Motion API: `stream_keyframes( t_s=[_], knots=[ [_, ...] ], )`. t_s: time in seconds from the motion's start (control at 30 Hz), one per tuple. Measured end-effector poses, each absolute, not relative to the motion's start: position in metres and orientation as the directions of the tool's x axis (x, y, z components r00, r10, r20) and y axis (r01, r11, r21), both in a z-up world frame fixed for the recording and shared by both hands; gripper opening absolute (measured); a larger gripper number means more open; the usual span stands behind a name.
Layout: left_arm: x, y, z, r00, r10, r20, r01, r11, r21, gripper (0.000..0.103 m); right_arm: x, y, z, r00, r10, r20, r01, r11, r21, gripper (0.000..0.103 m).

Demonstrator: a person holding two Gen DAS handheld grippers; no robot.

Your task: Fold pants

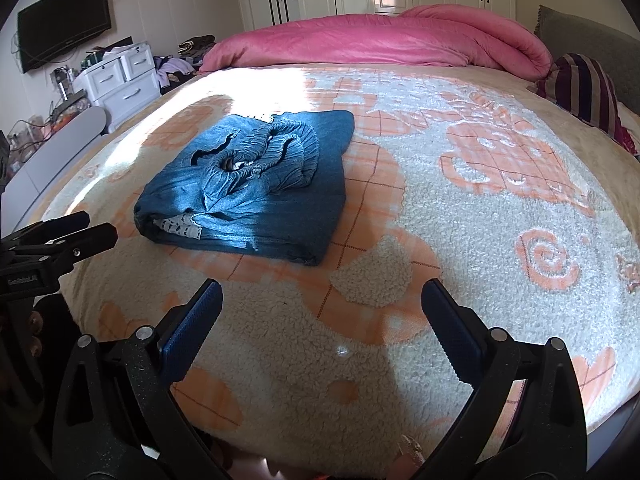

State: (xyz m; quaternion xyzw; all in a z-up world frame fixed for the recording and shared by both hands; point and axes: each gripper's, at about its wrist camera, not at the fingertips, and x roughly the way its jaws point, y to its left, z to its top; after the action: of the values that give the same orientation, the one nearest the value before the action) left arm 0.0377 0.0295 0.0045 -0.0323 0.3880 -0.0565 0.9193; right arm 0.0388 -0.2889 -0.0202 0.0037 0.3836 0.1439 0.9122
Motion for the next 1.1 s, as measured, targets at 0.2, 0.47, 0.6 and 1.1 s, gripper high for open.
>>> stream_keyframes(
  t_s=[0.2, 0.47, 0.6, 1.1],
  knots=[
    [0.0392, 0.0296, 0.0027, 0.686, -0.128, -0.716, 0.075, 0.992, -0.105, 0.099, 0.0387, -0.2889, -0.0204, 0.664, 0.265, -0.699, -0.26, 0.959, 0.116, 0.094],
    [0.0389, 0.0283, 0.0017, 0.684, -0.11, -0.721, 0.071, 0.994, -0.084, 0.099, 0.0383, -0.2885, -0.0204, 0.663, 0.264, -0.7, -0.258, 0.959, 0.117, 0.094],
    [0.0392, 0.0289, 0.0016, 0.684, -0.107, -0.722, 0.067, 0.994, -0.084, 0.099, 0.0382, -0.2887, -0.0203, 0.664, 0.264, -0.7, -0.257, 0.959, 0.118, 0.094],
    [0.0399, 0.0313, 0.0016, 0.675, -0.099, -0.731, 0.058, 0.995, -0.081, 0.099, 0.0379, -0.2884, -0.0216, 0.662, 0.259, -0.703, -0.248, 0.961, 0.121, 0.094]
  ],
)
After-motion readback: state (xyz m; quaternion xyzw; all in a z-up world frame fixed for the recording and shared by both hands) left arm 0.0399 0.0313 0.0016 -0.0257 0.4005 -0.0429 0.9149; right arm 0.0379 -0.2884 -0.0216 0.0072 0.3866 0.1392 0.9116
